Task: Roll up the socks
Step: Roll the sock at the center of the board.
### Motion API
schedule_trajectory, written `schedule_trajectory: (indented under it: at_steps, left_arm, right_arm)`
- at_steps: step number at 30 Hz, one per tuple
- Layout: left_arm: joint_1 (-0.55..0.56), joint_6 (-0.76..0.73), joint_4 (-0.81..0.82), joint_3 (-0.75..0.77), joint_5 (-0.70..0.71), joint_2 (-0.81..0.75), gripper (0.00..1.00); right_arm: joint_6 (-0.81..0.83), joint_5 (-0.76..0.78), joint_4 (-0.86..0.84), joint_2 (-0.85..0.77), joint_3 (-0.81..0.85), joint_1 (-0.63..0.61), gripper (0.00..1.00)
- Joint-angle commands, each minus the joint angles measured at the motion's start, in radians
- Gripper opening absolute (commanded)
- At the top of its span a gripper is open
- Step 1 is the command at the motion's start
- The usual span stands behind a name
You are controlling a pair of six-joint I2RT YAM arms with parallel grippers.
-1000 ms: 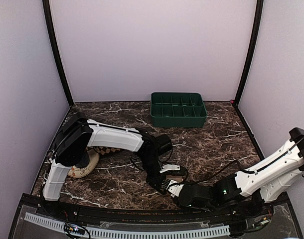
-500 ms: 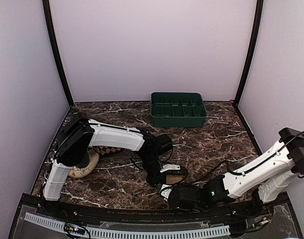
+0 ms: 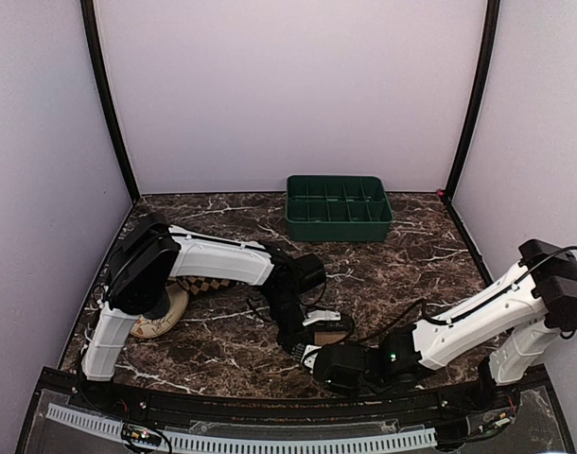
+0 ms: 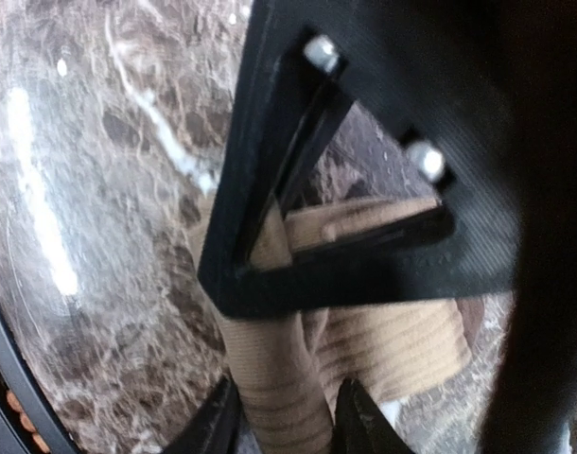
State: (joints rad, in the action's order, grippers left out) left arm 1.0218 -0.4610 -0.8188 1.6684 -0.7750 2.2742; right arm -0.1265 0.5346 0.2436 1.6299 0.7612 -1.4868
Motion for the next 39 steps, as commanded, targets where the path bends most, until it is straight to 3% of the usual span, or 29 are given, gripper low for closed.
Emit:
schedule_trajectory:
  at_steps: [1,6,12,15,24,26,39]
  left_arm:
    - [0.001,-0.018,-0.036,0.005,0.01,0.024,0.0]
    - [-0.008,0.008,-0.032,0.007,0.021,0.025,0.02]
    - [-0.033,0.061,-0.033,0.005,0.061,0.024,0.24]
    - [-0.049,0.076,-0.054,0.005,0.054,0.023,0.31]
    - [-0.075,0.098,-0.062,-0.072,0.078,-0.008,0.36]
    - [-0.076,0.1,-0.049,-0.099,0.084,-0.021,0.48]
    - [-0.12,0.115,0.006,-0.192,0.089,-0.102,0.49]
  right_arm:
    - [0.004,-0.036,0.0,0.016,0.024,0.031,0.26]
    - [0.005,-0.089,0.007,0.02,0.03,0.054,0.12]
    - [-0.001,-0.158,0.013,0.015,0.031,0.077,0.05]
    - [-0.007,-0.179,0.009,0.006,0.026,0.084,0.04]
    - [-0.019,-0.2,-0.002,-0.014,0.016,0.101,0.03]
    - [-0.022,-0.207,-0.006,-0.015,0.013,0.104,0.03]
    - [-0.033,-0.232,-0.009,0.0,0.018,0.12,0.03]
